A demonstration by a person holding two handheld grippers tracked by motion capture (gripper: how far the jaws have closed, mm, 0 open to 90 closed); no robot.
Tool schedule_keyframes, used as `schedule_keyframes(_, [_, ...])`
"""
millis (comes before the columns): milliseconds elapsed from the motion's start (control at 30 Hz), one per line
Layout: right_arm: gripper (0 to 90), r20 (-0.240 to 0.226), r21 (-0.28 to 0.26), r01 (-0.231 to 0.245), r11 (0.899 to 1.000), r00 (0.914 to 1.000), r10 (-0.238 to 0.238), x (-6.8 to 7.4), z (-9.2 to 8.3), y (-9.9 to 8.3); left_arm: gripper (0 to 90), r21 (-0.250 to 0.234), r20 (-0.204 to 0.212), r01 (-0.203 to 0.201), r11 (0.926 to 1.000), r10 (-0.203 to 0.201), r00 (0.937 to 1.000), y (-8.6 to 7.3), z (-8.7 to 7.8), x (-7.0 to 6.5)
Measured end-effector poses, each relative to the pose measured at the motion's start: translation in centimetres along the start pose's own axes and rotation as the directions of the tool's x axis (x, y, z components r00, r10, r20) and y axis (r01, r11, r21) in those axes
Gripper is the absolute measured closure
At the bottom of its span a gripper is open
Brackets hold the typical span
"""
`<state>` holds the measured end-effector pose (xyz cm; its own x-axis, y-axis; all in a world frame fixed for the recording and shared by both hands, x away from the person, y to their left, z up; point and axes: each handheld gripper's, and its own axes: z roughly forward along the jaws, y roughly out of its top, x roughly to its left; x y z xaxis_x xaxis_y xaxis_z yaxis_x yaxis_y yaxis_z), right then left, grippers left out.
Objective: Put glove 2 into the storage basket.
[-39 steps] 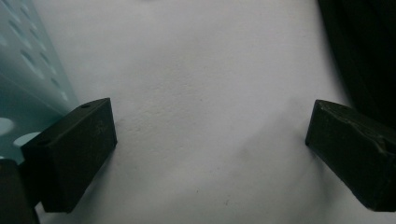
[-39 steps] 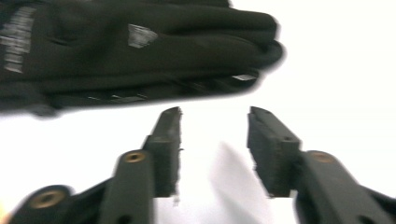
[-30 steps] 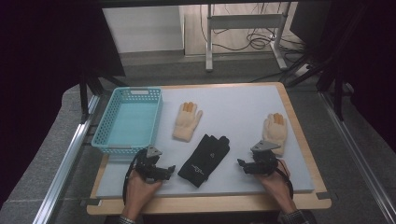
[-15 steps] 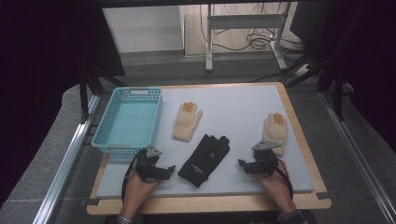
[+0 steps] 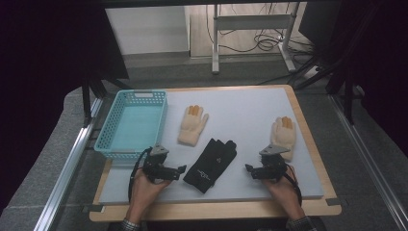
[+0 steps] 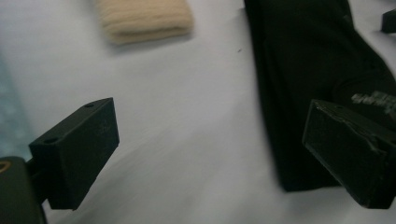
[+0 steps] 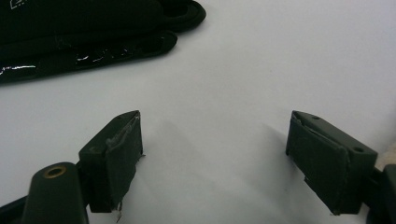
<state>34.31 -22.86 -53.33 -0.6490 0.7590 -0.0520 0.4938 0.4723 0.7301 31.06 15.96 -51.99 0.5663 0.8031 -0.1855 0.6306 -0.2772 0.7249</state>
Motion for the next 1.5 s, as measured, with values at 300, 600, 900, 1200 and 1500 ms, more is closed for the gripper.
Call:
schedule_keyframes(300, [18.4, 0.001, 0.0, 0.0, 1.0, 1.0, 0.0, 0.0, 0.0, 0.0, 4.7, 0.025, 0.028, -0.065, 0.9976, 0.064, 0.9976, 2.6, 1.7, -2.5])
schedule_keyframes(600, [18.3, 0.001, 0.0, 0.0, 1.0, 1.0, 0.0, 0.0, 0.0, 0.0, 1.8, 0.084, 0.073, -0.18, 0.98, 0.174, 0.982, 4.0, 3.8, -6.1])
schedule_keyframes(900, [18.4, 0.0, 0.0, 0.0, 1.0, 1.0, 0.0, 0.0, 0.0, 0.0, 0.0, 0.157, 0.018, -0.26, 0.9527, 0.261, 0.9652, 4.3, 6.3, -8.8])
schedule_keyframes(1200, [18.3, 0.0, -0.001, 0.0, 1.0, 1.0, 0.0, 0.0, 0.0, 0.0, 0.0, 0.239, 0.009, -0.232, 0.9429, 0.237, 0.9715, 3.6, 8.1, -8.8])
schedule_keyframes(1500, [18.3, 0.0, -0.001, 0.001, 1.0, 1.0, -0.001, 0.0, 0.0, 0.0, 23.3, 0.231, 0.0, -0.239, 0.9433, 0.245, 0.9694, 3.9, 7.3, -8.5])
